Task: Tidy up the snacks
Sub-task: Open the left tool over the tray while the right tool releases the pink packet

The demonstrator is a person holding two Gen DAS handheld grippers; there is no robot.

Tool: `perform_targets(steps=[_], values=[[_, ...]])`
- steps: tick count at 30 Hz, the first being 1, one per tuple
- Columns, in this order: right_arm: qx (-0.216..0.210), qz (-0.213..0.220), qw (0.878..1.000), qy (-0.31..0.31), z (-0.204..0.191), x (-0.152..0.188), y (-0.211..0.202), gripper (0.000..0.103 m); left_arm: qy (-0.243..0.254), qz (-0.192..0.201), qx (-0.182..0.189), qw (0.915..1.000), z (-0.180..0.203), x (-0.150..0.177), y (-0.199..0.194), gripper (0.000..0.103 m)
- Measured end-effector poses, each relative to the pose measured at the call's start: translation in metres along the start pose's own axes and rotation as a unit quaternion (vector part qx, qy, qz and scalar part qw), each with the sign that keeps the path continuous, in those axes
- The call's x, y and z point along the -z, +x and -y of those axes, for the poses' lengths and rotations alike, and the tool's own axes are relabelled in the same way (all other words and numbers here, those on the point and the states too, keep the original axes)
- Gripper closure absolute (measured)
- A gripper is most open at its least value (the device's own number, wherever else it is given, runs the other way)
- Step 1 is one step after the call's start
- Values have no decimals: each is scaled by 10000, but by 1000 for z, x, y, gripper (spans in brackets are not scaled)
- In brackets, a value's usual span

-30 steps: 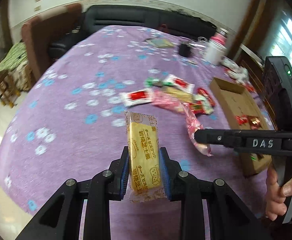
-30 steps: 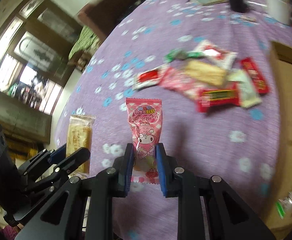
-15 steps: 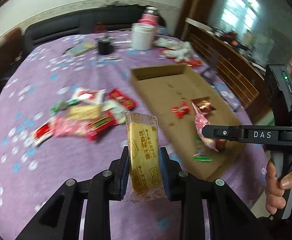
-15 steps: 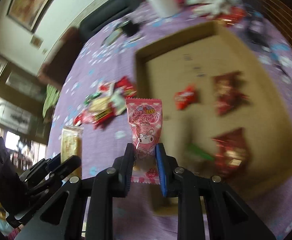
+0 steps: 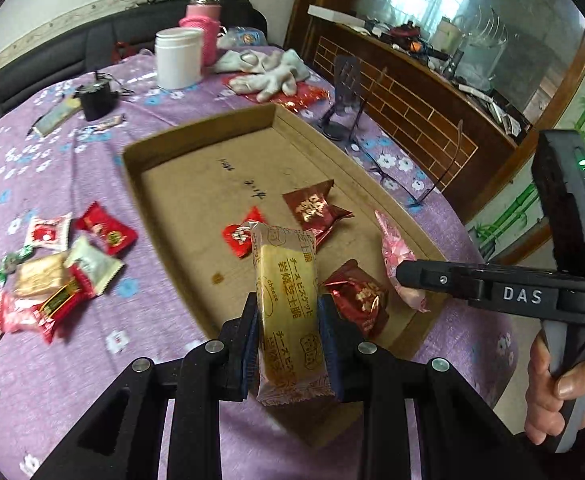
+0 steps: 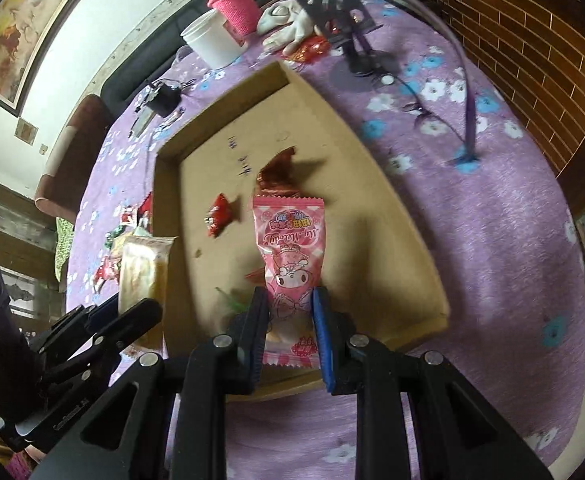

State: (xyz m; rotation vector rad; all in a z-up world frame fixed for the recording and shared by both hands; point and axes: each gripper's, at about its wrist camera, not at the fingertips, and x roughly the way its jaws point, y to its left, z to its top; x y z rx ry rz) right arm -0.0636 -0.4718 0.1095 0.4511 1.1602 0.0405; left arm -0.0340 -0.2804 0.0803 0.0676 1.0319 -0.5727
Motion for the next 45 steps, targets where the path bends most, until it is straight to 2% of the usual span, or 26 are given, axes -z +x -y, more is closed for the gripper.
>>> perform_targets(steps=[10, 21, 30, 45], values=[[274, -108, 9993, -227, 6, -12, 15, 82, -76, -278, -137, 9995, -4, -9, 35, 74], [391, -249, 9984, -320, 6, -16, 28, 82, -48, -297, -223, 9993, -6, -8, 45, 74], [437, -231, 9981, -363, 2, -16, 26, 82, 178, -220, -382, 9989, 0, -7, 45, 75], [453, 75, 9986, -263, -1, -10, 3, 81, 462, 19, -738, 9962, 8, -6, 26, 74]])
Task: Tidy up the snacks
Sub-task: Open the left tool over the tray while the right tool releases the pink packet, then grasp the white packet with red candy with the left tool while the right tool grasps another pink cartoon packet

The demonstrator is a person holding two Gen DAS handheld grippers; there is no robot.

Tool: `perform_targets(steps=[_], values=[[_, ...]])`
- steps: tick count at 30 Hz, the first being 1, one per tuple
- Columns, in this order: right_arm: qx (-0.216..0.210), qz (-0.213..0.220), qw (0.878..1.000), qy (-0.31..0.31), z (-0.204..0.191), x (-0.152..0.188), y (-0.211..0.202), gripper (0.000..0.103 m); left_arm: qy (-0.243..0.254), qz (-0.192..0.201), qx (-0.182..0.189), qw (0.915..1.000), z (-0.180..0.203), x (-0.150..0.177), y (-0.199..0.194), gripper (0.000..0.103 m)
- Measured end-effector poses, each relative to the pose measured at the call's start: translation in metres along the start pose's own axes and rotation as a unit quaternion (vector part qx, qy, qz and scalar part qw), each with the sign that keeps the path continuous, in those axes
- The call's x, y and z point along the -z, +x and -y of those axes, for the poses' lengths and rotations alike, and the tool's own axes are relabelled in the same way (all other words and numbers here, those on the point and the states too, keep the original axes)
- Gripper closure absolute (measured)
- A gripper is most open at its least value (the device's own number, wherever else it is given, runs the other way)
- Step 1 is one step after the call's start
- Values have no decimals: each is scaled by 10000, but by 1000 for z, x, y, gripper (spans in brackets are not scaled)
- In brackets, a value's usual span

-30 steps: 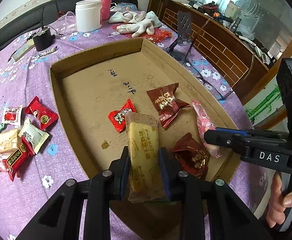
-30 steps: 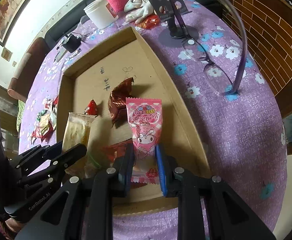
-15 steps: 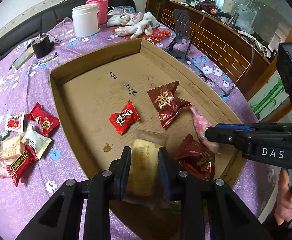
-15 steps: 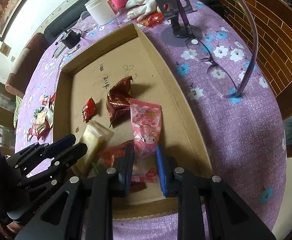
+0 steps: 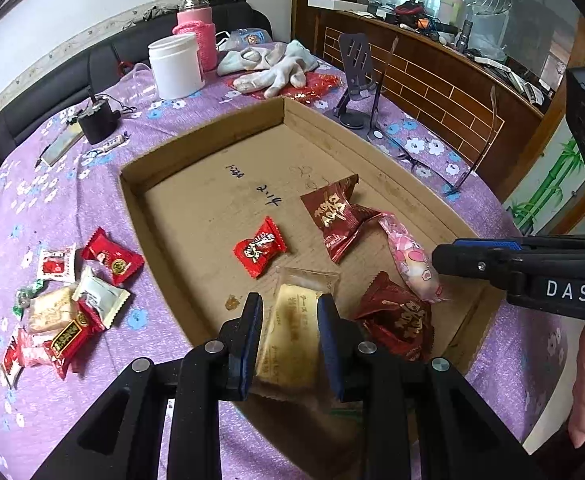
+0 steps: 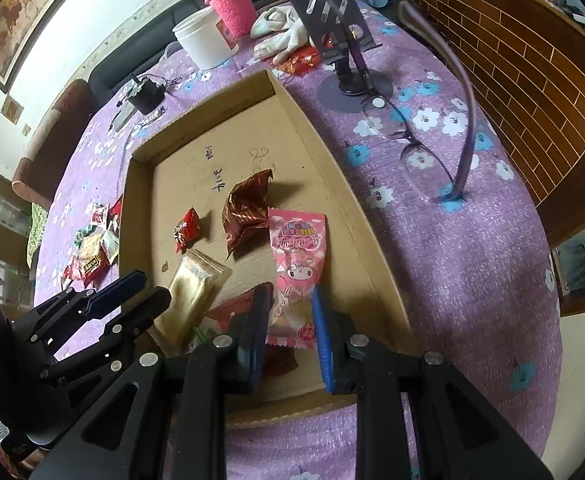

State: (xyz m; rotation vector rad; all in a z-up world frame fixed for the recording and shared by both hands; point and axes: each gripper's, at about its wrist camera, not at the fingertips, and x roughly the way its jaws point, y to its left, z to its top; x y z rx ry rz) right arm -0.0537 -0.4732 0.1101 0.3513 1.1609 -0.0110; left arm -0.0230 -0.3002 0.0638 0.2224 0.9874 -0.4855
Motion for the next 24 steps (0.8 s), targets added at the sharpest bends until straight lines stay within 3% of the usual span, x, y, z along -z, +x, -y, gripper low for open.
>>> perform_targets(steps=[13, 21, 24], values=[[-101, 171, 9996, -190, -28, 7, -14, 79, -113, 239, -115, 9996, -17, 9, -28, 73], [-269, 227, 9977, -573, -73, 8, -11, 75, -549, 578, -239, 9965, -64, 23, -64, 73], [-363, 224, 9967, -696, -90, 10, -9, 75, -816, 610, -337, 9942, -91, 33, -75, 66]])
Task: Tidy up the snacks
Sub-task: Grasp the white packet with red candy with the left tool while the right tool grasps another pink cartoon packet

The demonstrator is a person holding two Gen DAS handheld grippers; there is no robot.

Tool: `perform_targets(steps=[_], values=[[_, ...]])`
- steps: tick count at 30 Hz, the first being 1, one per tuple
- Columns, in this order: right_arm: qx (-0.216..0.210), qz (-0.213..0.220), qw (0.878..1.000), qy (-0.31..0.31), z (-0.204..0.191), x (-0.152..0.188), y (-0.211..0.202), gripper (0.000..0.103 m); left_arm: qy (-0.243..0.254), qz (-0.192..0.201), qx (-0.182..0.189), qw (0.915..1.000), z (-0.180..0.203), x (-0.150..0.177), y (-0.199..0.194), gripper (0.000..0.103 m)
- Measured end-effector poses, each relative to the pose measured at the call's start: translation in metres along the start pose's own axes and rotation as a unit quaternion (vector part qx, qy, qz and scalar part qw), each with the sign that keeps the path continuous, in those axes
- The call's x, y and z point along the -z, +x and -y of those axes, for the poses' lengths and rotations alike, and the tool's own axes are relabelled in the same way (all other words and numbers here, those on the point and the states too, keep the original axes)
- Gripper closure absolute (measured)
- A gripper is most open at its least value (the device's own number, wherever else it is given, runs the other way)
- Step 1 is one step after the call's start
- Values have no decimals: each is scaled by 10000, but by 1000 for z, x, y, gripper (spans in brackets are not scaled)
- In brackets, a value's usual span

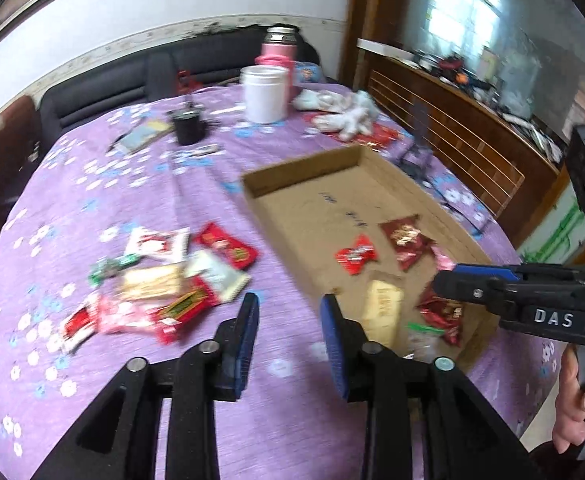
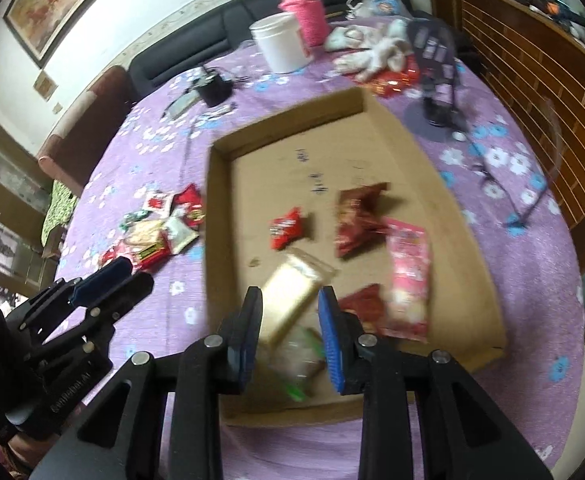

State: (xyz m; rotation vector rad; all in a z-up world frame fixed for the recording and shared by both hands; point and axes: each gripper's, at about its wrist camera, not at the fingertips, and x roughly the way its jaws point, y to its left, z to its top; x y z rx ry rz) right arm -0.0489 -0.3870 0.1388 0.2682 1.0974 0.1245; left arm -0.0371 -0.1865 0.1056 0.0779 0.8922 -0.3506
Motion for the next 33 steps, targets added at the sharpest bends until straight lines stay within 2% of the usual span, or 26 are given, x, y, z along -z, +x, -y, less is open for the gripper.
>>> perform_targets(steps=[8, 12, 15, 19, 22, 29, 33], values=[[-179, -70, 9993, -306, -44, 4, 13, 72, -766, -31, -343, 9965, -99, 23, -17, 65], [-203, -144, 9992, -323, -58, 11, 20, 72, -1041, -277, -569, 9926, -156, 36, -13, 65], [-195, -166, 9992, -297, -65, 17, 22, 72, -1156, -437, -588, 9906, -186, 39, -4, 65], [-129, -142, 9997, -176, -69, 26, 21, 72, -1294, -519, -324, 9897, -210, 31, 14, 65], [-45, -98, 9999, -36, -67, 33, 19, 72, -1209, -650, 32, 9905, -218, 22, 35, 65], [232, 22, 9988, 432, -55, 48, 10, 70, -878, -889, 659, 9900, -221, 10, 72, 65], [336, 38, 9977, 583, -54, 53, 8, 70, -652, -969, 929, 9888, -213, 19, 71, 65]])
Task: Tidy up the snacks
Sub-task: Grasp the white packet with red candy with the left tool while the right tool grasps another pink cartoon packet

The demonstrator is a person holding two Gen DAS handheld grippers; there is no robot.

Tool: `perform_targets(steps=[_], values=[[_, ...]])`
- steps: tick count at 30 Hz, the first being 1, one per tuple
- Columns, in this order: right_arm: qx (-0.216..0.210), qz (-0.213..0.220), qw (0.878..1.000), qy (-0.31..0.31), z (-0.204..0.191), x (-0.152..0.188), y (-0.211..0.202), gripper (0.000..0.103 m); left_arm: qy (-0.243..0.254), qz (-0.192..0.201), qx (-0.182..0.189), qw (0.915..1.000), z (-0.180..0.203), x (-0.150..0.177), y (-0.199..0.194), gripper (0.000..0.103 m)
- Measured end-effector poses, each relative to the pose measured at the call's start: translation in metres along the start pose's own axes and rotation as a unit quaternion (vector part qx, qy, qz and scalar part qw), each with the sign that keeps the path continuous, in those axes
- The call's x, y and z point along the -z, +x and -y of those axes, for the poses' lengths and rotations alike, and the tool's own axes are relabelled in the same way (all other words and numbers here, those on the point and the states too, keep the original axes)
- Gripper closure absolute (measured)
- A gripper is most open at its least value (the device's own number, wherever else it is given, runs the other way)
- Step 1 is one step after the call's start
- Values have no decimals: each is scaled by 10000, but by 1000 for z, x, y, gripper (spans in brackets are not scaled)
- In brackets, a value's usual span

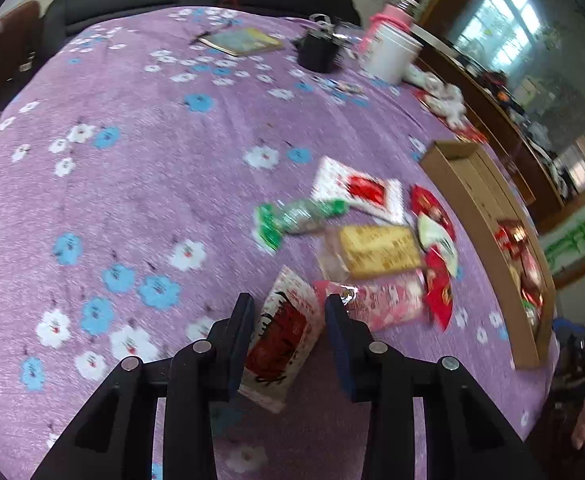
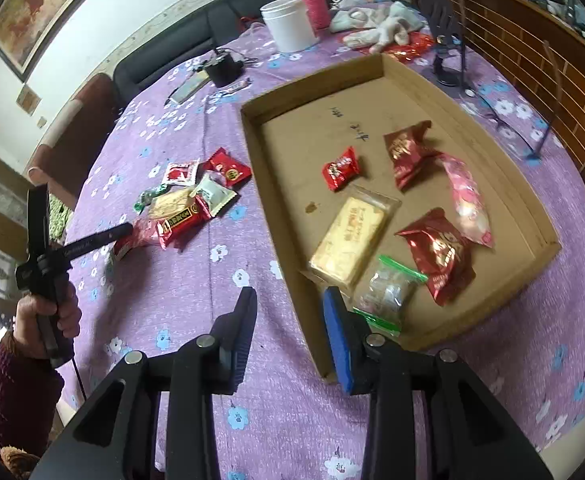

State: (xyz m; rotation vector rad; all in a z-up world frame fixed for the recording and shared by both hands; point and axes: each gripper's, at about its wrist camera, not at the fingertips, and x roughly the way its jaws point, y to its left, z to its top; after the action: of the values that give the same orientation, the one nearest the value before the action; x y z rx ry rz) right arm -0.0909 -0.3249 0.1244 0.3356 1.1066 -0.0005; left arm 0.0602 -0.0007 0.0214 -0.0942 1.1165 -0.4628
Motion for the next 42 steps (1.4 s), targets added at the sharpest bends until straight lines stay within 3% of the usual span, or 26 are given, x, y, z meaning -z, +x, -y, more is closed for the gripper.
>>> perform_targets(steps=[6, 10, 14, 17, 25, 27, 29, 32, 34, 42], values=[[33, -47, 9998, -167, -17, -2, 7, 69, 170, -52, 206, 9996, 14, 27, -9, 65], [-122, -201, 9989, -411, -36, -8, 20, 69, 86, -19, 82, 9999, 16, 25, -7, 65], [-358, -408, 9966, -614, -60, -13, 35, 68, 358, -50, -279, 9990, 26, 17, 1, 65], [-505, -523, 9939, -832, -82, -17, 46, 66, 487, 13, -631, 9968, 29, 20, 2, 79], [-987, -628, 9835, -1383, -147, -46, 75, 64, -142, -12, -450, 9989, -4, 59, -32, 82], [-1182, -759, 9795, -1445, -160, -52, 89, 59, -266, 15, -470, 9985, -11, 69, -39, 82], [-1139, -867, 9783, -1498, -172, -57, 108, 58, -380, 20, -449, 9983, -17, 76, -45, 82], [-1237, -1096, 9743, -1529, -183, -55, 128, 58, -437, 33, -375, 9983, -21, 84, -51, 81], [-1532, -1382, 9675, -1464, -190, -47, 140, 58, -449, 32, -333, 9984, -23, 88, -53, 81], [-1541, -2027, 9468, -1968, -191, -3, 140, 58, -479, 20, -384, 9981, -30, 92, -59, 81]])
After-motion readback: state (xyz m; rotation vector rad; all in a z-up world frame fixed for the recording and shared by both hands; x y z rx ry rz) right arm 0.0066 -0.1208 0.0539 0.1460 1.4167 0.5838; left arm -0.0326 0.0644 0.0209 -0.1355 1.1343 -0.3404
